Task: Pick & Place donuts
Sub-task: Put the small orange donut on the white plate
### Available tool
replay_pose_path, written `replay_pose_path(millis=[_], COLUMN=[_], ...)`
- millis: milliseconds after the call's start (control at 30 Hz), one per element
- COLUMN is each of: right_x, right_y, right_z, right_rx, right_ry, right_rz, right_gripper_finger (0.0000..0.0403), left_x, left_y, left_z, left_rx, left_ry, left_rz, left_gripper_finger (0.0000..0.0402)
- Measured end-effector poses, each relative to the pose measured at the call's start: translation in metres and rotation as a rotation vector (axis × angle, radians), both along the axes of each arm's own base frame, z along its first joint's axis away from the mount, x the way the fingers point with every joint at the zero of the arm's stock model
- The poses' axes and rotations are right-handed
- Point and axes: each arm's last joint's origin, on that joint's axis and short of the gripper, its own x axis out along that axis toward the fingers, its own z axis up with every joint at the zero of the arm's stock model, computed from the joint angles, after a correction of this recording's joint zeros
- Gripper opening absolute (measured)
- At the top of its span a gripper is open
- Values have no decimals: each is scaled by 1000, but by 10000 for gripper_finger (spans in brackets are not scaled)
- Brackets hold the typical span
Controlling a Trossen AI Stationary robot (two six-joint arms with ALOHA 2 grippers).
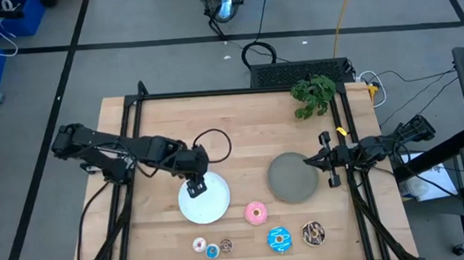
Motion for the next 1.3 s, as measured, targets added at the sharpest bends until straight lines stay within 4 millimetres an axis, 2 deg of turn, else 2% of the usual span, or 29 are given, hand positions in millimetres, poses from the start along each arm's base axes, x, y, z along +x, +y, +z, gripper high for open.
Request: replay_pose_path(millis=[333, 533, 967, 1300], right_x=[0, 0, 0, 0], right_y=[0, 0, 0, 0], right_z=[1, 0, 0, 1], right_rx=[-6, -16, -19, -19], right_ry=[-6, -6, -5, -7], right_rz=[0, -1, -1, -1], right_gripper_finger=[0, 0, 0, 0], left_x=[0, 0, 0, 15], left_y=[2, 2, 2, -3], left_z=[0, 0, -1, -26], left_rx=[19, -10, 14, 22], left_ry=[1, 0, 0, 108], left_rz=[-4, 58, 36, -43], left_gripper_finger=[230, 230, 230, 230])
